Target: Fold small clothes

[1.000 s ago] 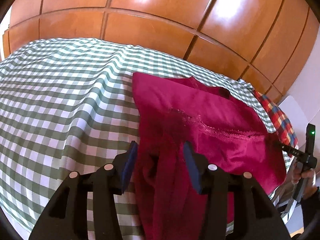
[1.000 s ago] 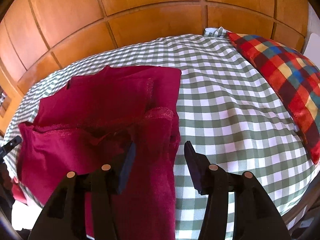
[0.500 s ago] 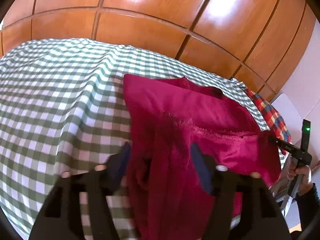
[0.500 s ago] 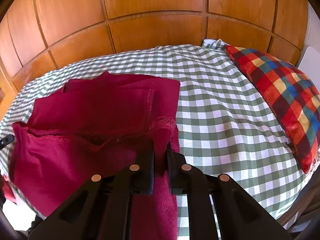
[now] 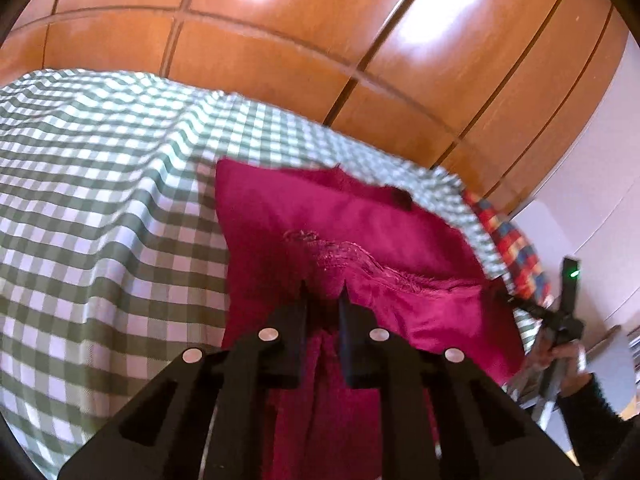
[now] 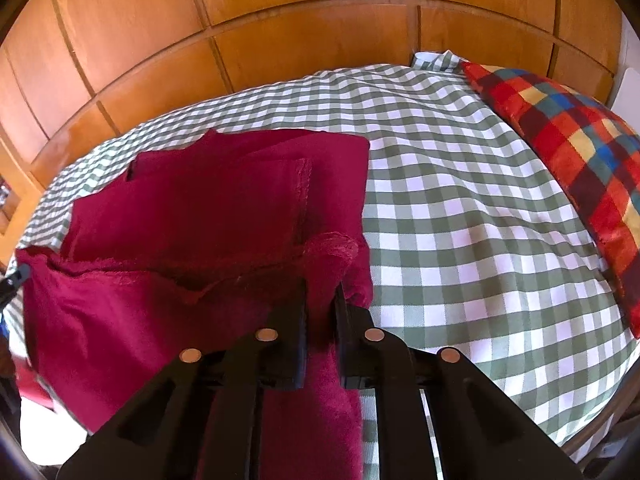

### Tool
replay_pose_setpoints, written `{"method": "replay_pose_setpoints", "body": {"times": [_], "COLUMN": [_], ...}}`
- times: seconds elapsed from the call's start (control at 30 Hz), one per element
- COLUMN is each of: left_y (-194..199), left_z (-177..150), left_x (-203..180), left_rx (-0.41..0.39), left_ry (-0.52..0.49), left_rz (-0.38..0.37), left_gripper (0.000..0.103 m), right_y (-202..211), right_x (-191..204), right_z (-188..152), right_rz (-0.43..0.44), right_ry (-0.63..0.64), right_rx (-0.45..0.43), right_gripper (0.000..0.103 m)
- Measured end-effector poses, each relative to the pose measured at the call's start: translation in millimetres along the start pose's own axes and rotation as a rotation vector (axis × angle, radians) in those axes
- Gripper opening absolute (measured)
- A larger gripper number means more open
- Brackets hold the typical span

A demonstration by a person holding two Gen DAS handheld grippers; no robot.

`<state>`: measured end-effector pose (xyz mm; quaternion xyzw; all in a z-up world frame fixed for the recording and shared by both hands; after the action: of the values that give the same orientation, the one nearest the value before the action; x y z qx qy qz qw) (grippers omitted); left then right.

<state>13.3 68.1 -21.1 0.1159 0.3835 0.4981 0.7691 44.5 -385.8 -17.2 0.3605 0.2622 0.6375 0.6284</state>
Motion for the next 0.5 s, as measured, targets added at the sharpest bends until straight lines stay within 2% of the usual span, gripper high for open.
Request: {"method": "replay_pose_setpoints", "body": {"times": [0.17, 0.3, 0.4, 0.5], "left_y": [35, 49, 51, 42], "left_z": [10, 27, 44, 62], "left_x": [-15, -27, -32, -29], "left_rx": [-0.071, -0.126, -0.161, -0.179], "left_ry": [-0.003, -0.021, -0.034, -0.044], "left_rz": [-0.026, -0.036, -0.04, -0.006], "left_gripper": [0.011, 0.011, 0.011, 0.011], "right_y": [28, 52, 62, 55], "right_x": [7, 11, 16, 19], "right_z": [7, 27, 45, 66], "right_rz": [0.018, 0.029, 0.041, 0.032], "right_ry": [0.026, 0.026, 0.025, 0.03], "right_rx": [-0.057, -0.132, -0.182, -0.208], "right_gripper": [0.007, 0.007, 0.007, 0.007]}}
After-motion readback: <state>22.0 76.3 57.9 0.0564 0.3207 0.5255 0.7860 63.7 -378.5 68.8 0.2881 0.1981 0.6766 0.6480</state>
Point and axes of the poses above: each gripper's, at about its wrist camera, not at the fingertips, and y roughly against the way its jaws point, x to its left, z to its top, the point moved 5 cm from there along -y, roughly the way its jaws point, and after that the axes turned 6 degrees about -x, right-handed, at the moved point
